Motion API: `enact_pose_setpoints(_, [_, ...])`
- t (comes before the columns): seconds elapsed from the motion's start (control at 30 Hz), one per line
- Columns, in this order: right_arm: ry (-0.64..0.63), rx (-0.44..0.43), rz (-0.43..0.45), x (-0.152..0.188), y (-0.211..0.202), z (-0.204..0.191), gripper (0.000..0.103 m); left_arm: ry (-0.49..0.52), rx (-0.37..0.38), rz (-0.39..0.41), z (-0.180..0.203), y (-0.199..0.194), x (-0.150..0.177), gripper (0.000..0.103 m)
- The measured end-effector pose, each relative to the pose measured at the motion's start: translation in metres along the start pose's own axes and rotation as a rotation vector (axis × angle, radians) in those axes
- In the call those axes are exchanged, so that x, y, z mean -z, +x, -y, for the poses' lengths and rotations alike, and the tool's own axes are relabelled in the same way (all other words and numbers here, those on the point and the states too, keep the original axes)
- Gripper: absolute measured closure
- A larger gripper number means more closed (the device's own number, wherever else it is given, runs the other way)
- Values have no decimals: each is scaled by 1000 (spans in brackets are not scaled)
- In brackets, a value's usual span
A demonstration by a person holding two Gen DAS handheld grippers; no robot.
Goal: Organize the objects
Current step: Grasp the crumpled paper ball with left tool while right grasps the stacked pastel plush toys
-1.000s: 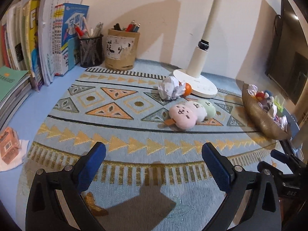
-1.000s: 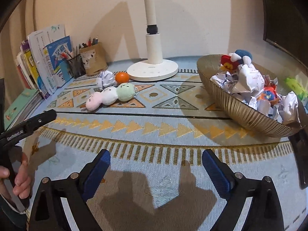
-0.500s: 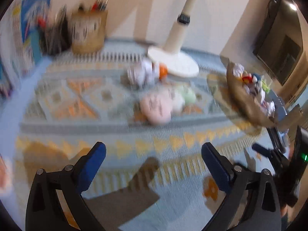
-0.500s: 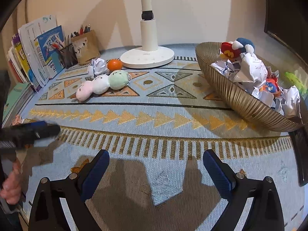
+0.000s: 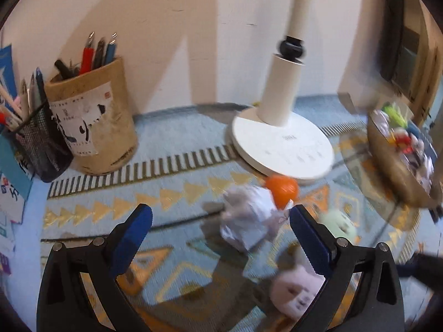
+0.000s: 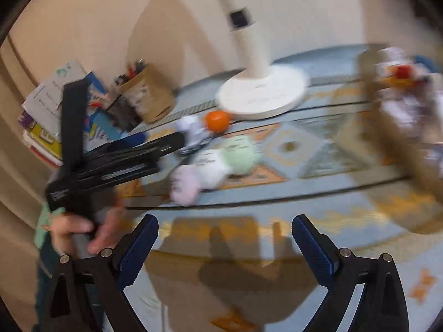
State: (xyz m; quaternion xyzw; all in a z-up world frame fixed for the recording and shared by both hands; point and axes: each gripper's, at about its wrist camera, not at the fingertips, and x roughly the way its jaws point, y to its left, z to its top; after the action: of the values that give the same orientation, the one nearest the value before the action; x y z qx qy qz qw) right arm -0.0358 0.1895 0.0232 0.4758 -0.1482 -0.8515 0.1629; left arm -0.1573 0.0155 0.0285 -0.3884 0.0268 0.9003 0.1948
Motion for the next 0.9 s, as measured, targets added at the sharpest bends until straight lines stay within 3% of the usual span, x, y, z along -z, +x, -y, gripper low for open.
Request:
enact_pose_setpoints(0.1, [63,2,-16,-9,27,-10,5,-42,41,-2,-13,7,3,4])
enact_pose_setpoints(0.23, [214,83,89,-15,45,-12,2,-139,118,1,-33,6,3,4])
enact_pose_setpoints(0.37, [189,209,101,-21,60,-29,0,-192,173,8,-43,5,5,5])
enact_pose_setpoints(0.4, [170,245,102,-23,63,-32,6,-187,181,8,-41,5,5,5])
enact_pose_setpoints(0.43, [147,293,109,-24,65,-35,22,-174,186,10,-38,5,5,5])
enact_pose_setpoints(0.47, [124,309,116,-24,65,-35,28,-162,188,10,-35,4,5,5])
enact_pose_setpoints(0.53, [106,244,103,-22,61,-31,46,-121,217,-2,-25,4,6,5])
enact_pose_setpoints(0.6, [96,194,72,-17,49,-17,46,-67,284,-61,-11,10,9,3])
enact_pose_setpoints(0.63, [81,157,57,-12,42,-8,47,-56,275,-72,-7,13,9,3])
enact_pose_setpoints(0.7, [42,77,19,-6,32,5,47,-8,173,-72,7,16,9,4])
enact_pose_setpoints(0.73, [21,59,6,-4,27,10,47,6,137,-59,11,15,9,7])
enact_pose_setpoints(0.8, [-48,74,3,4,11,20,46,4,123,-33,13,14,8,30])
enact_pose_setpoints(0.83, [-82,81,4,7,5,22,46,5,137,-37,13,15,8,51])
enact_pose_setpoints(0.9, [-143,69,-1,13,-8,26,46,4,146,-19,12,12,9,56])
